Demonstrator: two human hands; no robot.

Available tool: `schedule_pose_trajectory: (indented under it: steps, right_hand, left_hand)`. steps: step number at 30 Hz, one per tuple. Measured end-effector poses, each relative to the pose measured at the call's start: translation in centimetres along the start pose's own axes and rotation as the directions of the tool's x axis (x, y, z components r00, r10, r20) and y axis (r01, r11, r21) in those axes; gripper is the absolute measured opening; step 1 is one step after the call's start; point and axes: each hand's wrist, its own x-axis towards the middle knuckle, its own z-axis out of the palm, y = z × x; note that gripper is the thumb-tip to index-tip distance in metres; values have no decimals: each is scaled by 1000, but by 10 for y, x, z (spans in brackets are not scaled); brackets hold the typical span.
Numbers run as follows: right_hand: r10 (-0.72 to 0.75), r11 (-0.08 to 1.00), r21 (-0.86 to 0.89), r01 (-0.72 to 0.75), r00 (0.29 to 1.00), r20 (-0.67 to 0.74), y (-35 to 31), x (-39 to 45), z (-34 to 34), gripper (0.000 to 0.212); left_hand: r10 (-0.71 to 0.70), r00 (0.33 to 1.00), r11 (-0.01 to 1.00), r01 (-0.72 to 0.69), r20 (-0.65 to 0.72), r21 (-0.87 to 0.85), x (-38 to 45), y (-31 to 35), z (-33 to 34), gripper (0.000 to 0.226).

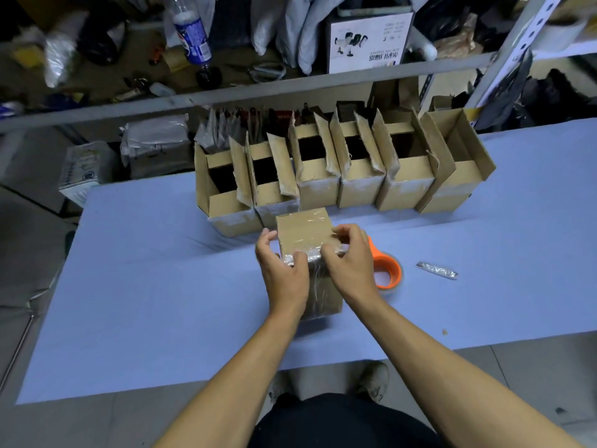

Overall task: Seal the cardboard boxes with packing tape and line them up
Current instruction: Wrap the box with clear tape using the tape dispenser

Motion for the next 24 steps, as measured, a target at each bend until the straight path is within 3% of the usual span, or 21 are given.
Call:
schedule_pose_trajectory:
  steps: [2, 4, 7, 10, 13, 15, 17, 19, 21, 24]
  right_hand:
    - [39, 999, -25, -36, 994, 103, 2, -5, 2, 46]
    - [58, 997, -53, -50, 981, 182, 3, -8, -2, 55]
    - [66, 996, -77, -51, 979, 194, 6, -8, -10, 51]
    - [109, 992, 43, -122, 966, 235, 11, -6, -17, 50]
    - [121, 954, 198, -225, 893, 433, 11, -7, -28, 67]
    - [66, 971, 163, -176, 849, 524, 8, -6, -35, 85]
    - [58, 997, 13, -74, 875, 481, 10, -4, -40, 83]
    - [77, 983, -181, -16, 939, 335, 18, -3, -42, 61]
    - [110, 946, -322, -29, 966, 233, 27, -5, -40, 39]
    - [113, 836, -548, -9, 981, 156, 31, -5, -28, 49]
  left_hand:
    - [-112, 985, 992, 118, 134, -41, 1, -1, -1, 66]
    - [-141, 969, 989, 145, 202, -4, 2, -7, -6, 76]
    - [-173, 971, 985, 171, 166, 27, 1, -11, -7, 70]
    - [-196, 972, 980, 199, 131, -10, -3, -11, -4, 64]
    - [-216, 966, 971, 228, 139, -75, 1, -8, -7, 59]
    - [-265, 954, 941, 288, 143, -178, 12, -3, -11, 57]
    - [-403, 905, 863, 425, 134, -272, 27, -1, -19, 57]
    - [-537, 828, 786, 560, 159, -263, 35, -6, -31, 55]
    - [-579, 792, 775, 609, 195, -169, 33, -13, -41, 44]
    - [-464, 880, 886, 458, 102, 74, 35, -23, -50, 45]
